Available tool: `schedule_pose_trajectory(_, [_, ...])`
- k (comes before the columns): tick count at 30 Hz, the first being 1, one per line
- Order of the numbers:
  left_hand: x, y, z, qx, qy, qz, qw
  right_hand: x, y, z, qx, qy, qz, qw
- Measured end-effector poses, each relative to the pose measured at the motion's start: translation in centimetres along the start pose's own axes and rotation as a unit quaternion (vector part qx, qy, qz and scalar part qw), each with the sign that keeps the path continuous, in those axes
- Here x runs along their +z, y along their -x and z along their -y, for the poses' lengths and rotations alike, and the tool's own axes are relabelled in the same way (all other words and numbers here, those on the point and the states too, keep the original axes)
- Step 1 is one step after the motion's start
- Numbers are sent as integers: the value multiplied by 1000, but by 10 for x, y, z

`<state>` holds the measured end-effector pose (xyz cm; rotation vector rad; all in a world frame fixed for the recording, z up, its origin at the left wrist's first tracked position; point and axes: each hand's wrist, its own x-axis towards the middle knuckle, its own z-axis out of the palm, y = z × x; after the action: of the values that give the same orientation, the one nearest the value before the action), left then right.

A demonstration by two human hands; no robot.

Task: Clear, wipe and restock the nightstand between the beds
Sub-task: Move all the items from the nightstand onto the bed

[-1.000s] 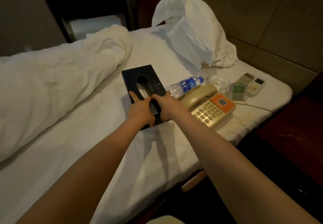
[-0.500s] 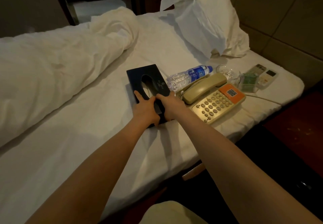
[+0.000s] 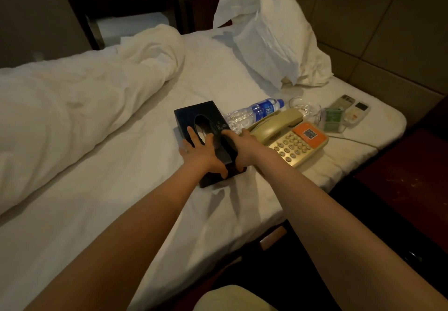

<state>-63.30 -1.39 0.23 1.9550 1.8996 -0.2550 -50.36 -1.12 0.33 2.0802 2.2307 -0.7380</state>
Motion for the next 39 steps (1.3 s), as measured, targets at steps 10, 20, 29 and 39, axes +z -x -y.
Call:
schedule_pose_trajectory(10, [-23, 5, -95, 156, 1, -31, 987, -56, 51, -94, 133, -50, -90, 986])
schedule_pose_trajectory(20, [4, 38, -239, 301, -80, -17, 950, -75, 147, -211, 289, -101, -136, 942])
schedule_pose_trajectory(29, [47, 76, -335, 416, -109, 14, 903, -67, 229, -291, 398, -147, -158, 892])
schedule_pose_trajectory(39, [98, 117, -428, 499, -127, 90, 852, -39, 308, -362, 491, -193, -183, 830])
